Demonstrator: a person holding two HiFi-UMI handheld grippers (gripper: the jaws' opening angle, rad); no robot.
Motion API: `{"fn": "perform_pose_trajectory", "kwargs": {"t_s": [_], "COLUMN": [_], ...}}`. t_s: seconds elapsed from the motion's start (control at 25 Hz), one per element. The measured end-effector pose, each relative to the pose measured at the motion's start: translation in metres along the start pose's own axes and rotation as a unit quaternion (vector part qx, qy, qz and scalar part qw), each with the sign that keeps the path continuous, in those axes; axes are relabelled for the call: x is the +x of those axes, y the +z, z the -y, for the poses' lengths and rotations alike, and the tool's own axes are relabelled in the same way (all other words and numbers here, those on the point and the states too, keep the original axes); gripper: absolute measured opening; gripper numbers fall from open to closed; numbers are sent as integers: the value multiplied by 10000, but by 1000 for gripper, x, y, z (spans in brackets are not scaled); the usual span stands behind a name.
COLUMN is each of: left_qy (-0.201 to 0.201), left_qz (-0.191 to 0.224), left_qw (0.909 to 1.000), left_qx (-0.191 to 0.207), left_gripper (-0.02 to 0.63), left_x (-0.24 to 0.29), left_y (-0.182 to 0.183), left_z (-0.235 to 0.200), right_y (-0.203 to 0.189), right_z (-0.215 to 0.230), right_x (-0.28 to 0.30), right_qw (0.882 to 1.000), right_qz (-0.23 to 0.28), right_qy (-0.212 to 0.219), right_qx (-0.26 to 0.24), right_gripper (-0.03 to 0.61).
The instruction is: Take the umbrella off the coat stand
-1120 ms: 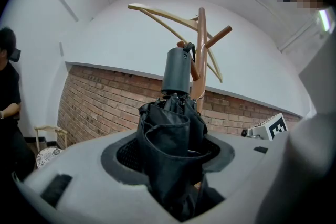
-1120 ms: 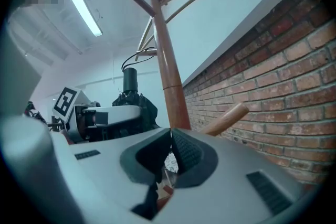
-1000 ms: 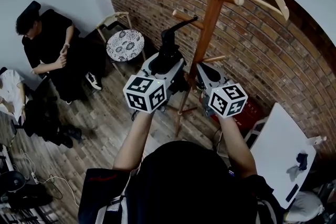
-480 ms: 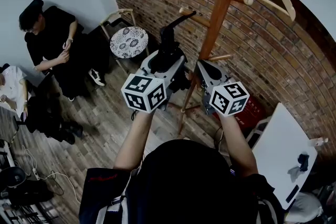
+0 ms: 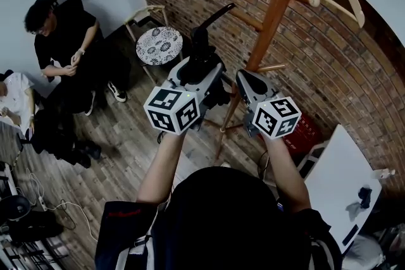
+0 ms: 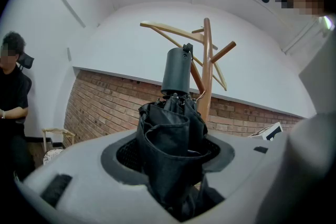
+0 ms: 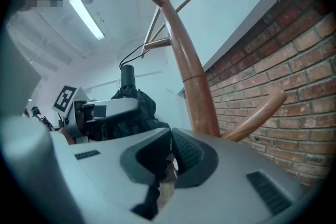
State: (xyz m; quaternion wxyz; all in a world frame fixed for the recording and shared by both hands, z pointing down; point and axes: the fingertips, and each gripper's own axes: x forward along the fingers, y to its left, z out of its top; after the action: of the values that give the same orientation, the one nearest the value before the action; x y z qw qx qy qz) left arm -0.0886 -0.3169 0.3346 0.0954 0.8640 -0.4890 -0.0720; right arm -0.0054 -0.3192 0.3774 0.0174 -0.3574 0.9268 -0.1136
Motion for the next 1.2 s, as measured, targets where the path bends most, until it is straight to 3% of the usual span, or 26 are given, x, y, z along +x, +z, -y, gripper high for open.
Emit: {"fn": "perform_pose_trajectory", "kwargs": {"t_s": [0.6,1.2], "left_qy": [143,-70], "left_qz": [-28,-142], "left_qw": [9999,9998], "left_qx": [-92,-135], "left_gripper": [261,261], "left_x": [-24,-67], "left_y": [-2,-13], "left_z": [-14,-3], "right_y": [-8,-14], "right_z": [-22,-56], "right_x": [7,-15], "right_qw": [9999,9998], "right_qz": [-103,-34], "right_qy": [86,-184], "right_qx": [-34,6], "right_gripper": [29,29]}}
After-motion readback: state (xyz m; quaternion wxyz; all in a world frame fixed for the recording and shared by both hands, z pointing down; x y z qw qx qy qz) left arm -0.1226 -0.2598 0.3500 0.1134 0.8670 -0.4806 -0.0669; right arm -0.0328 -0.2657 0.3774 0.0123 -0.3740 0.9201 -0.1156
